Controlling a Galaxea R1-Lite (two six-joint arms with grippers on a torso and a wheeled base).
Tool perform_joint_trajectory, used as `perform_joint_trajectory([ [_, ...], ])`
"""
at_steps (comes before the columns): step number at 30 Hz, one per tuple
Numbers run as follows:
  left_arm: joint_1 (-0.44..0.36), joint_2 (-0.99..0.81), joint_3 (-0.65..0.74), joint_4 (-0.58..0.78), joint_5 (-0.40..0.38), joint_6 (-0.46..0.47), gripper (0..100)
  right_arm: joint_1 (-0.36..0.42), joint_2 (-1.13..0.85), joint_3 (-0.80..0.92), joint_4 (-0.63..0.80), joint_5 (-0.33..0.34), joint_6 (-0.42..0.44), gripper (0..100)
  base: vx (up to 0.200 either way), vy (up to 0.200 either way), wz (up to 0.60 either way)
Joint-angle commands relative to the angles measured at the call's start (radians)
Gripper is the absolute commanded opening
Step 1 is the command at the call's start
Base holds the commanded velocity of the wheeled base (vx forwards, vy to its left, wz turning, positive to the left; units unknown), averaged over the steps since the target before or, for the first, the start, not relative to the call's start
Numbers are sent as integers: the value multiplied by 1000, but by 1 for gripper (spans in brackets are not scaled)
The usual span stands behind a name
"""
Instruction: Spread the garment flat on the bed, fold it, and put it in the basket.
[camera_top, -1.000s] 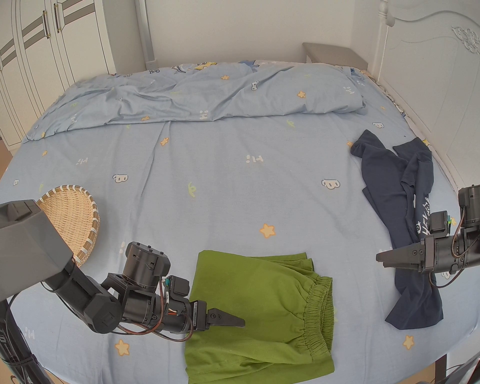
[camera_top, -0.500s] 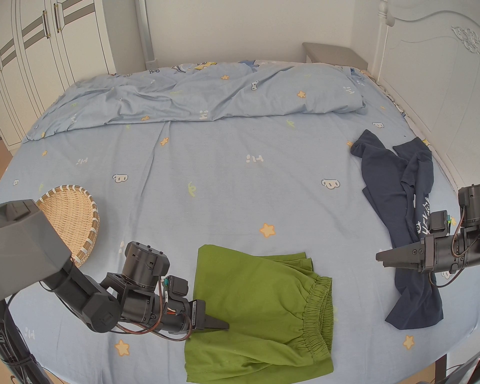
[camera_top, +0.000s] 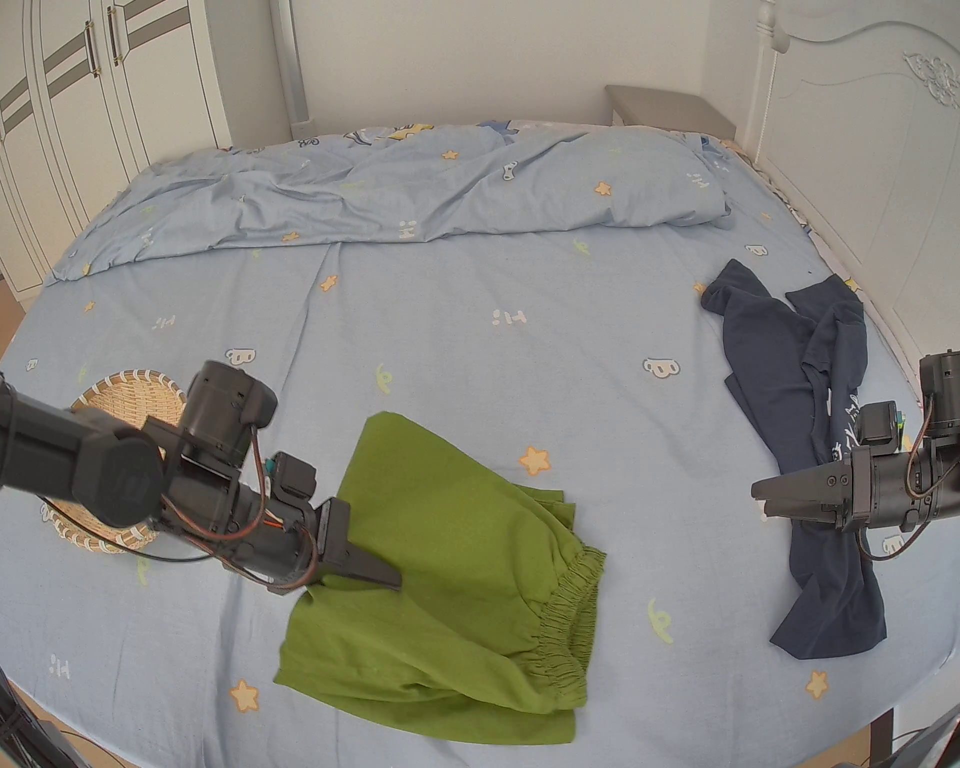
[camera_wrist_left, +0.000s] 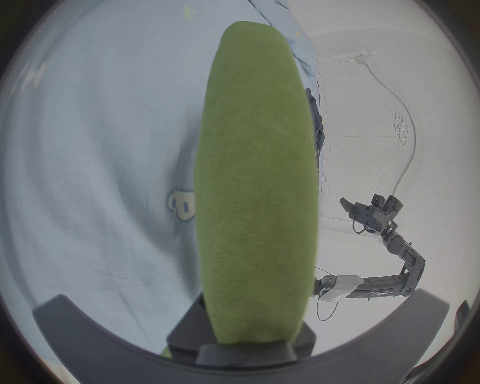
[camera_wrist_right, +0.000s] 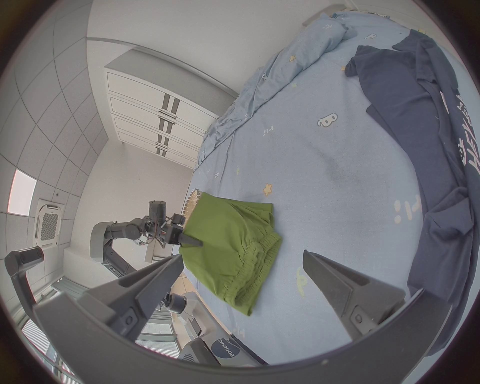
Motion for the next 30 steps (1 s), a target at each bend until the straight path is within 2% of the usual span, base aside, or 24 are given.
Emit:
perform_joint_trajectory([
  [1,103,-65,-146,136,0,110,0,6,-11,5,-4,1,9,100,0,0,0],
  [4,174,-76,-155,150,-2,128,0,11,-9,7,-4,1,9,100,0,200,0],
  [10,227,-117,-188,185,0,136,0,11,-11,7,-2,1,9,100,0,200,0],
  [15,227,-142,-217,268,0,186,0,11,-11,7,-2,1,9,100,0,200,0],
  [27,215,-143,-214,271,0,194,0,14,-14,11,-4,1,8,100,0,200,0],
  [30,215,-145,-212,271,0,202,0,14,-16,14,-5,1,5,100,0,0,0],
])
